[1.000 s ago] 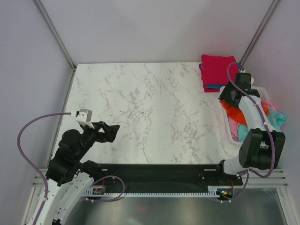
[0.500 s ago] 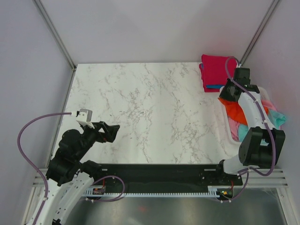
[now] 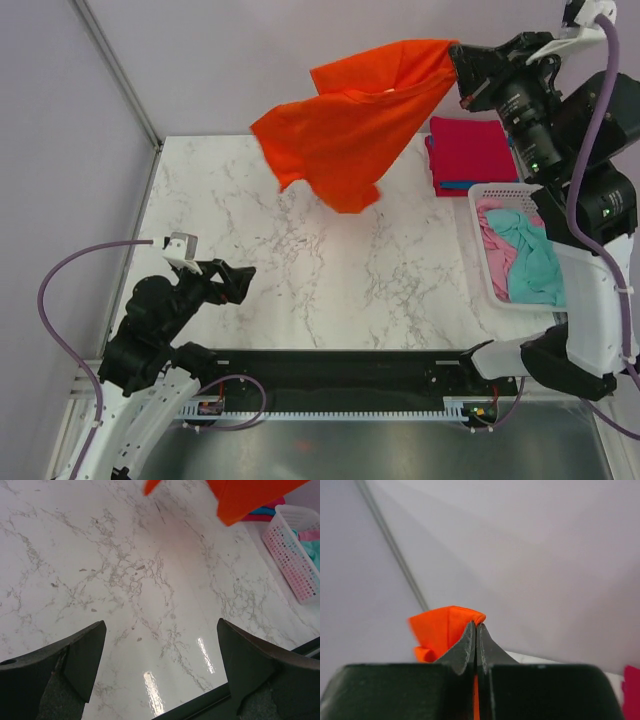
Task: Fold and stack the t-shirts
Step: Move the tshirt to the center of the board, then flatten the tshirt out
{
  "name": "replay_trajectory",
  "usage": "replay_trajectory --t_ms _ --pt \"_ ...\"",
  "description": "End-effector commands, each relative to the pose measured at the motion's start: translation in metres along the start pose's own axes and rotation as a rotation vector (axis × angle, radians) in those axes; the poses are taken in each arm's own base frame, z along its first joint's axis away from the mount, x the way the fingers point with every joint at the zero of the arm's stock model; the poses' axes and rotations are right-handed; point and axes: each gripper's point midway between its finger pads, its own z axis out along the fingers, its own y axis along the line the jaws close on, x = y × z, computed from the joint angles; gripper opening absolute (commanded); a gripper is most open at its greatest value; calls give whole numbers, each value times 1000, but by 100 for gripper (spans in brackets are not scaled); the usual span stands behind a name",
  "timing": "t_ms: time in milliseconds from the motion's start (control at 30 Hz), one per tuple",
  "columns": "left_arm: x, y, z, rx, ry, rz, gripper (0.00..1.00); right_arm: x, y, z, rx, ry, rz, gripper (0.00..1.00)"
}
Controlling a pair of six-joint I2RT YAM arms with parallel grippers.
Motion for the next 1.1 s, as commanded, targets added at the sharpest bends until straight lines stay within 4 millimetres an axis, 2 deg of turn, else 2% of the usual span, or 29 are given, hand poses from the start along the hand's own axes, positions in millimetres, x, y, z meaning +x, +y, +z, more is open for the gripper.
replay_trajectory --t_ms 0,33,67,100,133,167,200,233,267,333,367,433,467,500,533,600,633,700,733,767,800,833,867,900,933,967,1033,1067 --pt "-4 1 2 2 -20 39 100 98 -87 20 375 194 -86 0" --pt "-4 1 2 2 -18 37 100 115 -109 15 482 218 -87 0" --pt "-4 1 2 1 -20 36 100 166 -126 11 526 332 -103 4" --pt "-4 2 2 -2 -21 36 100 196 -139 1 570 417 -107 25" --pt "-4 2 2 -3 -18 36 100 244 -157 -14 639 528 -76 69" --pt "-5 1 1 -2 -21 36 100 270 -171 -30 702 596 -76 83" --pt "-9 5 -2 -26 -36 31 100 309 -194 -65 829 680 -67 96" --pt "-10 6 -3 -33 -39 29 100 307 -200 -66 844 674 -63 98" --pt "-11 8 -4 -44 -41 28 100 333 -213 -98 911 717 -42 98" --pt "-12 11 -5 -67 -43 20 100 340 -227 -116 951 685 20 98" --pt "-12 12 -4 -73 -35 18 100 343 -226 -130 951 676 41 98" --pt "-12 13 -3 -83 -34 15 100 352 -213 -134 884 693 85 98" --pt "-12 15 -3 -90 -33 13 100 346 -201 -130 826 666 118 98" --pt "-12 16 -3 -97 -36 10 100 351 -187 -128 777 676 151 98" --pt "-12 17 -3 -105 -37 5 100 362 -158 -125 687 709 166 98" --pt "-13 21 -3 -129 -43 -3 100 380 -122 -124 613 737 188 98" --pt "-13 22 -3 -135 -44 -6 100 398 -81 -128 512 784 176 98" --pt "-14 28 -2 -170 -44 -19 100 426 -39 -128 448 823 210 98" --pt "-15 30 -2 -183 -45 -31 100 441 -1 -136 360 863 205 98" --pt "-15 33 -2 -202 -46 -34 99 464 17 -133 333 886 213 98" --pt "-16 36 -3 -218 -48 -41 99 477 36 -134 295 904 221 98" --pt "-16 36 -3 -225 -48 -50 99 492 63 -141 231 941 221 98" --pt "-17 40 -4 -246 -52 -53 98 518 84 -137 192 988 219 98" --pt "-18 42 -6 -261 -55 -64 98 531 105 -142 147 1023 197 97" --pt "-18 44 -7 -275 -54 -69 98 528 128 -127 107 1006 197 97" --pt "-19 48 -9 -300 -63 -74 98 558 135 -132 99 1058 140 97" --pt "-20 52 -11 -324 -66 -85 98 578 158 -130 50 1094 117 97" --pt "-20 53 -12 -334 -70 -86 98 594 164 -125 43 1124 81 96"
